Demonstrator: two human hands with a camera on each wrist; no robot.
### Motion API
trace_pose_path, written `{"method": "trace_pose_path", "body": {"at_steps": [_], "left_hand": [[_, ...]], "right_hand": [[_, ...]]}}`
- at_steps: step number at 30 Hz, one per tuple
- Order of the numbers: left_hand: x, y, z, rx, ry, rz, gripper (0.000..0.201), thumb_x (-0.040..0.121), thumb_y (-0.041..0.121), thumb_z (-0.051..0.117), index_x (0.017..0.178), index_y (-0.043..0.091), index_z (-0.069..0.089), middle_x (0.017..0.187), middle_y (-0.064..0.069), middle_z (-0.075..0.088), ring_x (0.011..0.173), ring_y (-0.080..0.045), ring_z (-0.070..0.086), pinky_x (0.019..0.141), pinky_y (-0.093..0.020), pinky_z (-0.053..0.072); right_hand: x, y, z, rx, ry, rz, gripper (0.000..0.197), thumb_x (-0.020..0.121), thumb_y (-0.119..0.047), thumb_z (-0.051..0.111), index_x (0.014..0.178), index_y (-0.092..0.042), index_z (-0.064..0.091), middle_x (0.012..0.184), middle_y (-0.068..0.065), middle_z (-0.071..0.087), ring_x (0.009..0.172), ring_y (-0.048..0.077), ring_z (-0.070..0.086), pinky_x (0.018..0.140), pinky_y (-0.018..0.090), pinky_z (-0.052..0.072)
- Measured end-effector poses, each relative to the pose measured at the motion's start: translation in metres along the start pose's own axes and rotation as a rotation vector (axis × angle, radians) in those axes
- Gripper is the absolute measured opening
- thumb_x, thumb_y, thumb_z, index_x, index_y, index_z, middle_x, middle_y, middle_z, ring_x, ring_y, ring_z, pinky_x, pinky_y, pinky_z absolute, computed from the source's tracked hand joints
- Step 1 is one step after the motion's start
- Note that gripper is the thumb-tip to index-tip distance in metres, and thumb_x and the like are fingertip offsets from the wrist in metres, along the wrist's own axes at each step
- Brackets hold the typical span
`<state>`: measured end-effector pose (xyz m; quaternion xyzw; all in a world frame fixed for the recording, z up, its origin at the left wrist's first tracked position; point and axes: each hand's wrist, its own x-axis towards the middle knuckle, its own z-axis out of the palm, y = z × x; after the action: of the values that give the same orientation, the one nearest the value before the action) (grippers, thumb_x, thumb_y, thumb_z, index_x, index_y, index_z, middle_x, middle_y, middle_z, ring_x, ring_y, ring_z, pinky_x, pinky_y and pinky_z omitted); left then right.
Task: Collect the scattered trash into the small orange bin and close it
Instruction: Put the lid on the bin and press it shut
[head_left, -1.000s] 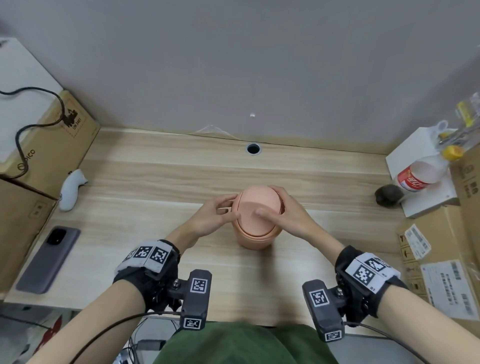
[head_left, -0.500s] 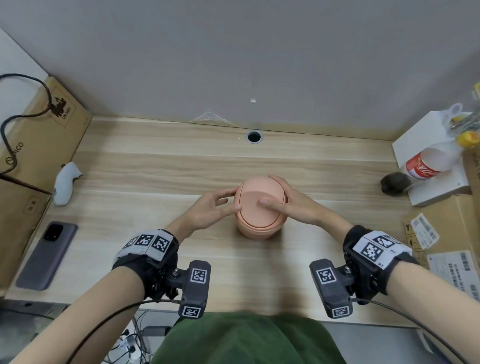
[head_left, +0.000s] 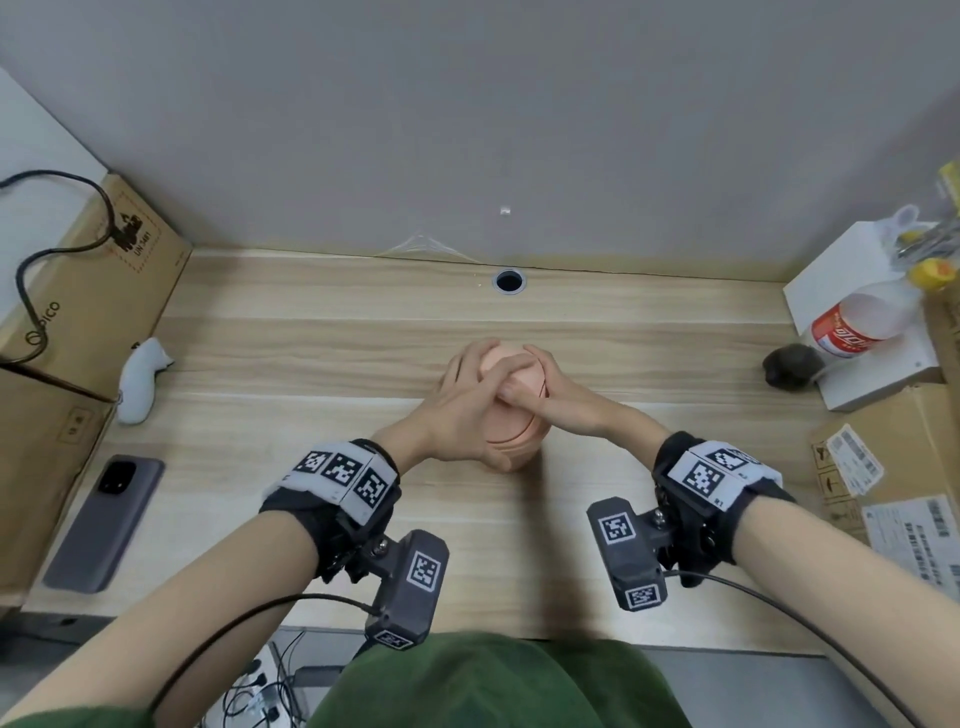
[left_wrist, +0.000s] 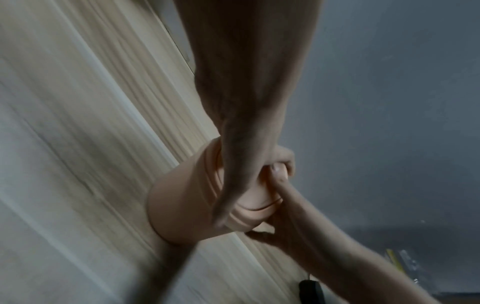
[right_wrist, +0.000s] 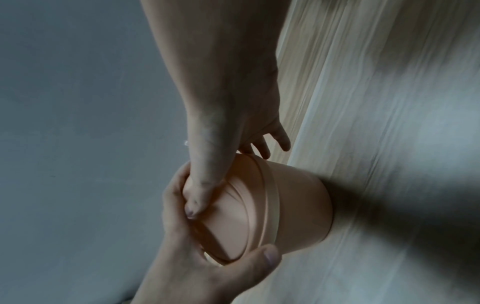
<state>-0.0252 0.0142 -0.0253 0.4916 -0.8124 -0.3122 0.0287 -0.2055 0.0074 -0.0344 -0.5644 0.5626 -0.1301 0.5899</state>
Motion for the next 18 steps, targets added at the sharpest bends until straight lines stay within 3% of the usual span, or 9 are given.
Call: {"method": "trace_pose_path", "body": {"at_steps": [2, 4, 6, 8, 10, 14, 18], "left_hand": [[0.004, -0.006, 0.000, 0.074, 0.040, -0.029, 0.118, 0.051, 0.036, 0.087, 0.147, 0.039, 0.019, 0.155, -0.008, 0.008, 0.142, -0.027, 0.012, 0.113, -0.048, 0.030], [0.012, -0.011, -0.003, 0.108, 0.065, -0.041, 0.119, 0.050, 0.037, 0.087, 0.147, 0.040, 0.017, 0.154, -0.009, 0.010, 0.142, -0.029, 0.014, 0.109, -0.051, 0.035], [0.023, -0.014, -0.008, 0.125, 0.077, -0.047, 0.122, 0.049, 0.038, 0.088, 0.147, 0.037, 0.016, 0.155, -0.010, 0.011, 0.142, -0.030, 0.015, 0.109, -0.051, 0.036], [0.036, -0.017, -0.014, 0.146, 0.082, -0.056, 0.123, 0.048, 0.040, 0.089, 0.148, 0.033, 0.017, 0.155, -0.010, 0.011, 0.142, -0.031, 0.017, 0.109, -0.050, 0.037], [0.048, -0.018, -0.021, 0.176, 0.092, -0.063, 0.123, 0.048, 0.042, 0.089, 0.148, 0.032, 0.019, 0.155, -0.010, 0.013, 0.142, -0.030, 0.019, 0.106, -0.048, 0.039], [0.071, -0.019, -0.032, 0.200, 0.133, -0.068, 0.121, 0.050, 0.041, 0.089, 0.149, 0.032, 0.020, 0.155, -0.010, 0.017, 0.141, -0.030, 0.025, 0.099, -0.048, 0.044], [0.099, -0.024, -0.047, 0.190, 0.148, -0.077, 0.121, 0.052, 0.039, 0.090, 0.149, 0.033, 0.019, 0.153, -0.008, 0.020, 0.140, -0.030, 0.027, 0.094, -0.049, 0.046]], "right_hand": [[0.008, -0.003, 0.000, -0.104, 0.049, 0.006, 0.091, 0.081, -0.059, 0.057, 0.149, -0.028, 0.005, 0.151, 0.005, 0.027, 0.139, 0.021, 0.030, 0.110, 0.030, 0.028], [0.013, -0.010, -0.002, -0.183, 0.131, -0.056, 0.083, 0.084, -0.053, 0.057, 0.148, -0.025, 0.011, 0.151, 0.008, 0.023, 0.141, 0.021, 0.025, 0.110, 0.030, 0.026], [0.018, -0.018, -0.006, -0.218, 0.228, -0.192, 0.068, 0.087, -0.038, 0.059, 0.145, -0.022, 0.025, 0.143, 0.007, 0.033, 0.134, 0.018, 0.033, 0.106, 0.025, 0.028], [0.024, -0.025, -0.014, -0.260, 0.287, -0.273, 0.056, 0.087, -0.029, 0.059, 0.138, -0.023, 0.037, 0.135, 0.006, 0.044, 0.126, 0.017, 0.041, 0.108, 0.030, 0.033], [0.034, -0.027, -0.022, -0.286, 0.300, -0.276, 0.055, 0.087, -0.026, 0.059, 0.138, -0.022, 0.039, 0.137, 0.006, 0.047, 0.127, 0.017, 0.042, 0.110, 0.032, 0.032], [0.053, -0.035, -0.036, -0.283, 0.342, -0.224, 0.059, 0.090, -0.028, 0.057, 0.144, -0.019, 0.034, 0.147, 0.002, 0.043, 0.135, 0.019, 0.039, 0.103, 0.021, 0.027], [0.075, -0.046, -0.055, -0.183, 0.394, -0.165, 0.052, 0.087, -0.028, 0.061, 0.136, -0.020, 0.044, 0.135, 0.002, 0.056, 0.125, 0.020, 0.049, 0.095, 0.020, 0.035]]}}
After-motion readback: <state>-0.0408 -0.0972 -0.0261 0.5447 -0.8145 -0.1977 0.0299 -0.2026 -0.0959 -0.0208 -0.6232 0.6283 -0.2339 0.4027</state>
